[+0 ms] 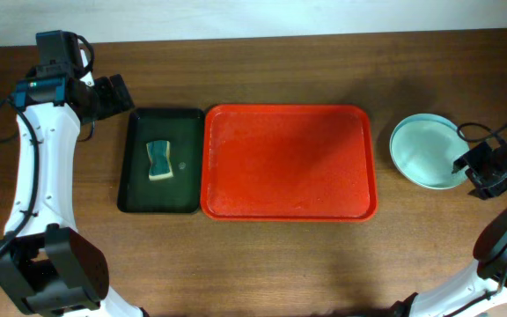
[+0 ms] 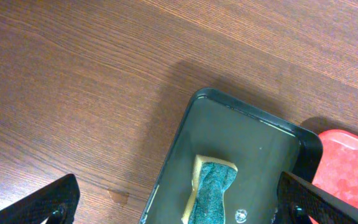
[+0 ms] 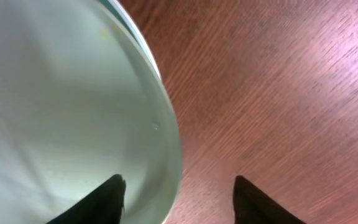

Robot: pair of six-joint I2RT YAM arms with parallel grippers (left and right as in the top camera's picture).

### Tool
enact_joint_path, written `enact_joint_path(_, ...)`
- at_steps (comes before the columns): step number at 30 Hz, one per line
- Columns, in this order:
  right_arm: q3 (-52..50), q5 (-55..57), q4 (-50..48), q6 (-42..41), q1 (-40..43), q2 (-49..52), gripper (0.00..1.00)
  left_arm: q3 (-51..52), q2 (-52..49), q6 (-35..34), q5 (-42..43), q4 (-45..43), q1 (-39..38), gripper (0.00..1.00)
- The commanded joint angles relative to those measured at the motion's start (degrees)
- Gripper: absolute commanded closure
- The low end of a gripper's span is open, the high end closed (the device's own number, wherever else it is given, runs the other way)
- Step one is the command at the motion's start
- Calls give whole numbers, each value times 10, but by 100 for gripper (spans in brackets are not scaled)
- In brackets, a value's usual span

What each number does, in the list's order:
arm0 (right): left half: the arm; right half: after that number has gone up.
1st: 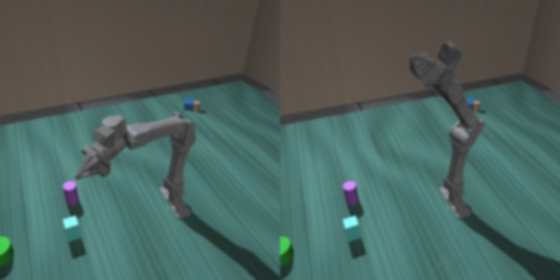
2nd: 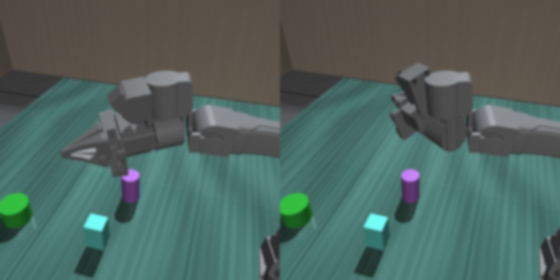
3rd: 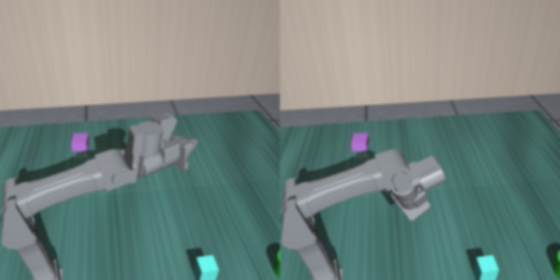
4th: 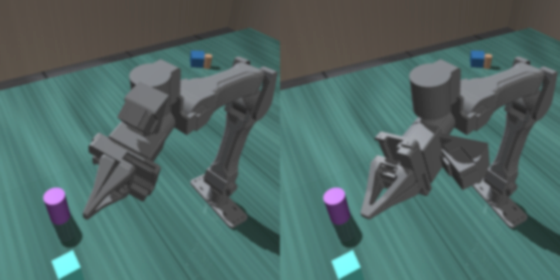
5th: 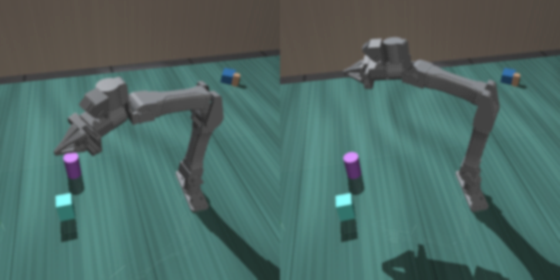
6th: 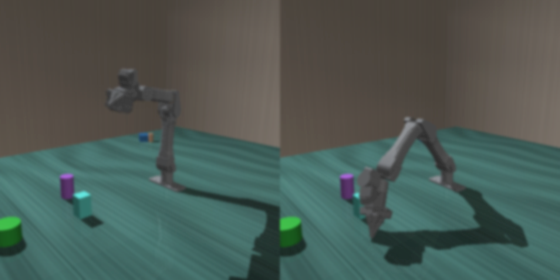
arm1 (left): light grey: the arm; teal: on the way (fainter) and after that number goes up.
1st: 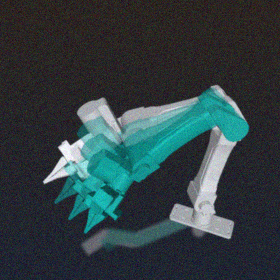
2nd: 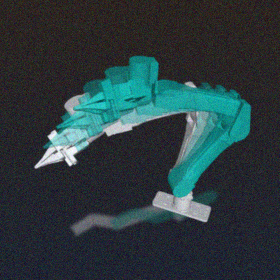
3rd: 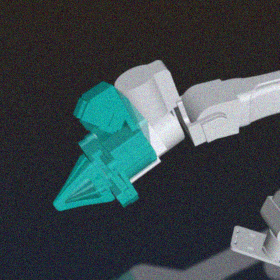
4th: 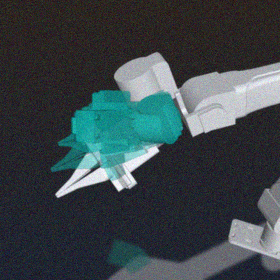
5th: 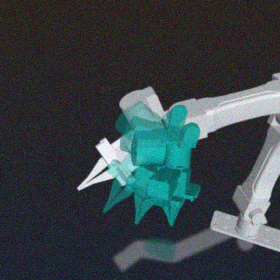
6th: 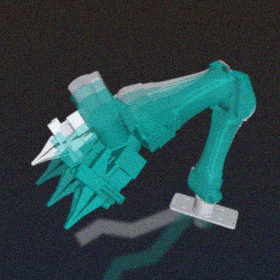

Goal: Clean dirty plates on tray and stack at the side

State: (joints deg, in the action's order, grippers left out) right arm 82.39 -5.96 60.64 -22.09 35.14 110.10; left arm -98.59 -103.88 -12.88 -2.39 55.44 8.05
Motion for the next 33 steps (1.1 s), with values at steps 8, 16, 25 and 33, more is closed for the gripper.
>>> enact_joint_path(8,2,6,-2,35,-61,-1,85,0,-3,-3,-2,-1,0,1)
enact_joint_path(16,9,-133,101,40,-63,-1,96,0,-3,-3,-2,-1,0,1)
enact_joint_path(25,-45,-94,110,56,-77,-1,96,0,-3,-3,-2,-1,0,1)
enact_joint_path(33,-59,-84,-23,54,-97,-1,96,0,-3,-3,-2,-1,0,1)
